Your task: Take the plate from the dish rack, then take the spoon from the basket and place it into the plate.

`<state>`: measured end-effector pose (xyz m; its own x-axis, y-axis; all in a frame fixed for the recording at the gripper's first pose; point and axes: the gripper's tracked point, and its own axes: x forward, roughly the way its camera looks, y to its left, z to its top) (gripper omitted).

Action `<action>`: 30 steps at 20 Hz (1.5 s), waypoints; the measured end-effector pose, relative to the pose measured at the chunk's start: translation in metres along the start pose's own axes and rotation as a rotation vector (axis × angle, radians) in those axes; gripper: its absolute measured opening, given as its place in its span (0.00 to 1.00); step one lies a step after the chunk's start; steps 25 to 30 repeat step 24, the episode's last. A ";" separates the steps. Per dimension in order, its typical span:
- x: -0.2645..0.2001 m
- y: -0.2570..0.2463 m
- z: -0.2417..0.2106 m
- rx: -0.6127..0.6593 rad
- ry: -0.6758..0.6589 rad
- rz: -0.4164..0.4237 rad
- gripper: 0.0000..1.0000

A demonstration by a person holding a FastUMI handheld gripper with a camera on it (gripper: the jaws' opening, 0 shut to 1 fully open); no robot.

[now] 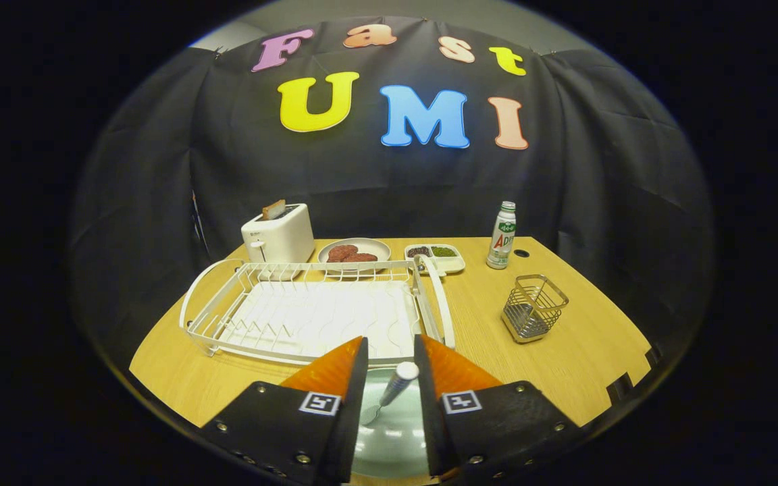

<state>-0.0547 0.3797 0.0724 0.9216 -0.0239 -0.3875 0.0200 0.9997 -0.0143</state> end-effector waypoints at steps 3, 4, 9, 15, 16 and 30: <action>0.000 -0.006 0.006 0.006 -0.013 -0.008 0.44; -0.001 -0.008 0.011 0.010 -0.019 -0.011 0.44; 0.001 -0.010 0.026 -0.009 -0.046 -0.004 0.44; -0.010 -0.012 0.069 -0.032 -0.112 0.010 0.44; -0.014 -0.014 0.084 -0.032 -0.140 0.010 0.44; -0.051 -0.048 0.218 0.018 -0.379 0.004 0.44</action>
